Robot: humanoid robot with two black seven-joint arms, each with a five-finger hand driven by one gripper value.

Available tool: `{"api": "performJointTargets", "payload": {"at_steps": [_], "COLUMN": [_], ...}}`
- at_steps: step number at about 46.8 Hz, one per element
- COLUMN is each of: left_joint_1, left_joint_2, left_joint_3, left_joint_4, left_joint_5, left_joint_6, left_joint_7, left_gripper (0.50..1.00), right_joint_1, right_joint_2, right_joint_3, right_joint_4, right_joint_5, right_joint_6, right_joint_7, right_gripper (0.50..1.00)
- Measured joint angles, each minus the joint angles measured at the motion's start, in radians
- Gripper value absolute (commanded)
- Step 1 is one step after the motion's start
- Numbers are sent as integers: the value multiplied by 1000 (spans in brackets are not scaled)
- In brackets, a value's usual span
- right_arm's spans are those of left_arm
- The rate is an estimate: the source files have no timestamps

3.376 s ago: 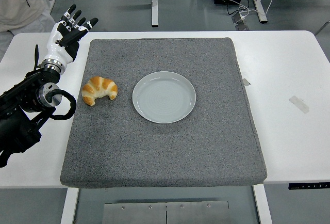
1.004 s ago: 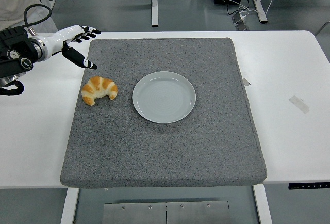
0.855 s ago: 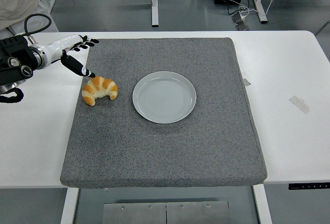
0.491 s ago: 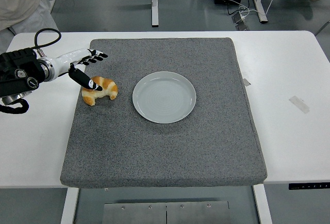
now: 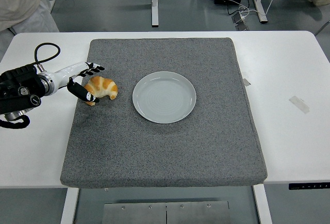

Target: Place the bread on the plate

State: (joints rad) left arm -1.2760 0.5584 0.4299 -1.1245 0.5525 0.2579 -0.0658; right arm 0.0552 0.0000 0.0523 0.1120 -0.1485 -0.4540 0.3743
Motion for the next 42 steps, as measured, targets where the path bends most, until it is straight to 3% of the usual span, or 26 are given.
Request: {"api": "performJointTargets", "payload": {"at_steps": [9, 20, 37, 42], "left_joint_1": [56, 79, 81, 81], "left_joint_2": [-4, -17, -15, -15], "left_joint_3": [-41, -75, -75, -73], "left_joint_4": [2, 6, 8, 8], "left_joint_5": [3, 4, 6, 16], "left_joint_6": [19, 30, 40, 39], "left_joint_7": [-2, -3, -4, -5], "left_gripper": [931, 852, 571, 512], "right_joint_1": [0, 0, 0, 0], "right_joint_2": [0, 0, 0, 0], "right_joint_3": [0, 0, 0, -1], "right_joint_4": [0, 0, 0, 0], "right_joint_5": [0, 0, 0, 0], "right_joint_6": [1, 1, 1, 1], "right_joint_7": [0, 0, 0, 0], "right_gripper": [1000, 1000, 1000, 1000]}}
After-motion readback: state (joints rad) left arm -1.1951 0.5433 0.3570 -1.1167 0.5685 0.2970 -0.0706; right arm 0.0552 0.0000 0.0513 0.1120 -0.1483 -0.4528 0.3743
